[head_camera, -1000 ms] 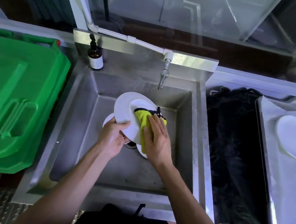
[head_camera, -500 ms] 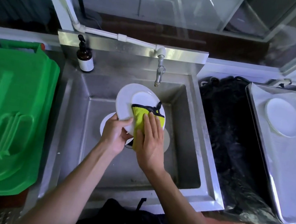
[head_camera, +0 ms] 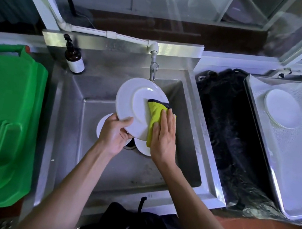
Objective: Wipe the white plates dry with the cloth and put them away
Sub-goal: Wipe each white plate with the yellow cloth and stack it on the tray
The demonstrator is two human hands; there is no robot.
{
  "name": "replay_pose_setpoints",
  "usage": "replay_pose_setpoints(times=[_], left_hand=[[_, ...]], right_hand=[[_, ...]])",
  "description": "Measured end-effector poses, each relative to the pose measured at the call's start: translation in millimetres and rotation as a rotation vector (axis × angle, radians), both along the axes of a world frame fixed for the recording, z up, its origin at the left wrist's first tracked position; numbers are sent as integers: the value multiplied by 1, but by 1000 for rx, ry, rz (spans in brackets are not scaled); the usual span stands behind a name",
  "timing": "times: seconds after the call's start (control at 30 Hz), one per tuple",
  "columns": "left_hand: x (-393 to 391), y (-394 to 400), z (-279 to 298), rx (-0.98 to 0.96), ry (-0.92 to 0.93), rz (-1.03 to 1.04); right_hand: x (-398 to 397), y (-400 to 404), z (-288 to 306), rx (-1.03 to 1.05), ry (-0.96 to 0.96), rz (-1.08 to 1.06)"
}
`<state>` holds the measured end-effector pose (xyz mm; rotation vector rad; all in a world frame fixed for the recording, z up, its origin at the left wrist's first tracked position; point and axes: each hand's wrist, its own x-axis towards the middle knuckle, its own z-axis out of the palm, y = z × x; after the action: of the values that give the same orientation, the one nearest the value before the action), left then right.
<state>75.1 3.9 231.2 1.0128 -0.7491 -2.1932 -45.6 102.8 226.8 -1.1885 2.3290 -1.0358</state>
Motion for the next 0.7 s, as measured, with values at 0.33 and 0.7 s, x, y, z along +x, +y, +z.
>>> replay_pose_setpoints(times=[0.33, 0.7], left_hand=[[-11, 4, 17, -66, -40, -58], [-13, 17, 26, -117, -152, -127]], right_hand=[[-61, -23, 13, 29, -206, 2], [-94, -39, 22, -15, -247, 115]])
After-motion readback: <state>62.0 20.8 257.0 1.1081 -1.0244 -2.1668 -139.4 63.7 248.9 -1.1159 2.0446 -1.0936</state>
